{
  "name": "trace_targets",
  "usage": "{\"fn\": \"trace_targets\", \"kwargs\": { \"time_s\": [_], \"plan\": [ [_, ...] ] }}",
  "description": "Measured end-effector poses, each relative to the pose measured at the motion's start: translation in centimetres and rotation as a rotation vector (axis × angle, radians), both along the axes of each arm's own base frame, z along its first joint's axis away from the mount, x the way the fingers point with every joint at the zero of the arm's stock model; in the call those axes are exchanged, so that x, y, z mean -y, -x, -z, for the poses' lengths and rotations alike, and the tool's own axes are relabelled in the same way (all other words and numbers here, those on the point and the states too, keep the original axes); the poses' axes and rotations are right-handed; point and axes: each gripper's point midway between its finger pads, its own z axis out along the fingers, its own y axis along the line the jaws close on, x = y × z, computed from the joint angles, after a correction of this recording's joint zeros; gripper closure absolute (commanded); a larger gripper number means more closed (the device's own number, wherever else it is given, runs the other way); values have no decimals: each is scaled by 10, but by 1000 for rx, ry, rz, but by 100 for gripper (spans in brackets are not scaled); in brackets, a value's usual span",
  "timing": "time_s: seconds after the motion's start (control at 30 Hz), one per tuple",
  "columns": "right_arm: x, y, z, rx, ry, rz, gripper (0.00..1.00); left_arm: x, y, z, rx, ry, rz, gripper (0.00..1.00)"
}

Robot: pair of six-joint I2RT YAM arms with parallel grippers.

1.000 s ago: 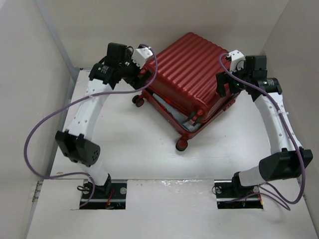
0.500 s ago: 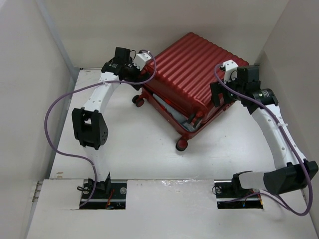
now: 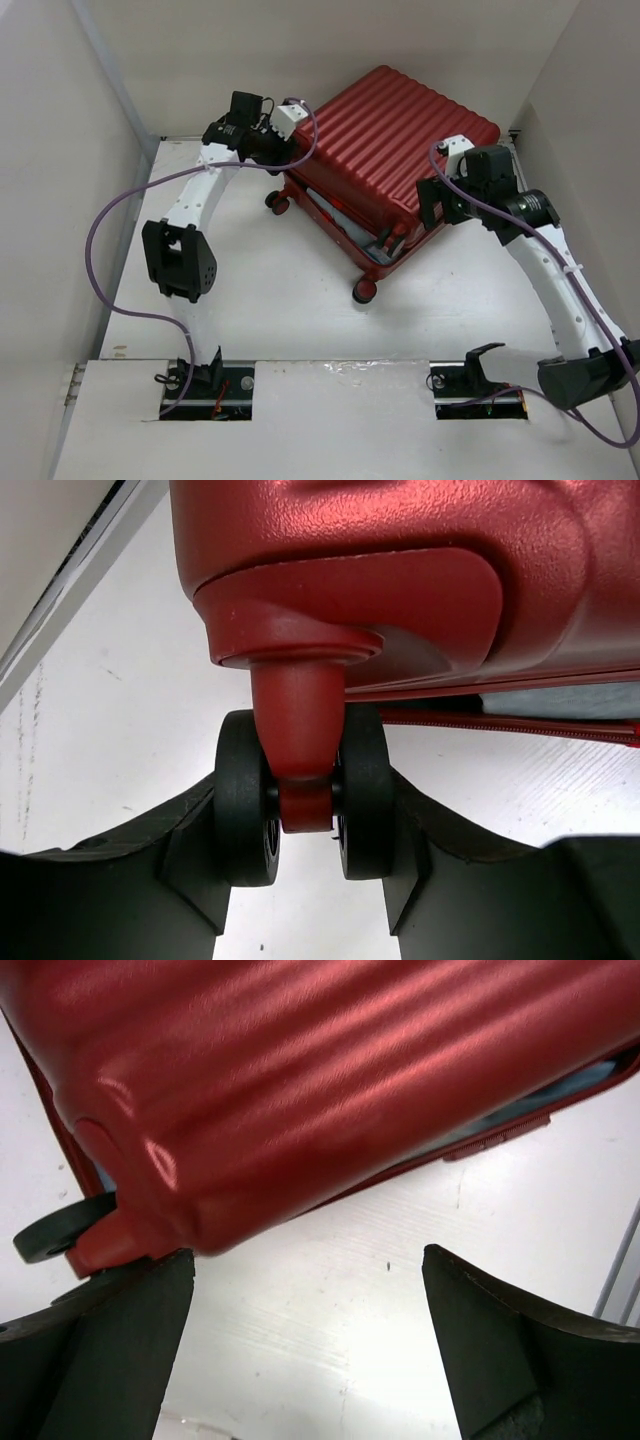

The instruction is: Pack the luggage

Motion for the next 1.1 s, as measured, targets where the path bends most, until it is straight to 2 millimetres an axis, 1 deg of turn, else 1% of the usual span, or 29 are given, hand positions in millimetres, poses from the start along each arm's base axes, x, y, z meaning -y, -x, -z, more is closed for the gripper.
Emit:
{"fn": "trace_targets", "kwargs": {
  "time_s": [0.17,0.27,0.33,0.4,0.53,0.63,0.7,0.8,0.9,0.97,1.0,1.03,1.07,1.1],
  "plan": [
    [-1,23,-4,-18,0,41,0,2,8,0,27,17,22,100],
    [-5,39,-11,-12,-21,55,0,0,23,-4,82,16,37,100],
    [-10,51,-15,-10,-41,56,0,-5,45,-7,79,6,37,100],
    [-15,61,-17,-12,-58,51,0,-11,72,-9,26,0,25,100],
    [-28,81,-17,-35,-78,40,0,-24,117,2,-112,-6,-10,100],
    [-36,93,-13,-64,-83,32,0,-26,141,8,-172,-3,-39,100],
    [-40,100,-11,-83,-90,35,0,-24,157,7,-176,-8,-52,100],
    [-45,111,-5,-102,-110,42,0,-17,188,7,-175,-23,-67,100],
    [-47,127,1,-127,-124,48,0,-6,223,4,-195,-19,-62,100],
    [-47,138,7,-146,-135,47,0,0,242,1,-214,1,-51,100],
    [-47,143,12,-157,-138,46,0,0,248,1,-221,8,-50,99],
    [-45,148,17,-172,-135,48,0,0,254,1,-233,12,-49,91],
    [-43,153,23,-187,-130,51,0,-1,259,2,-240,13,-46,80],
    [-41,157,30,-203,-122,55,0,-3,262,4,-249,12,-44,57]
  ]
}}
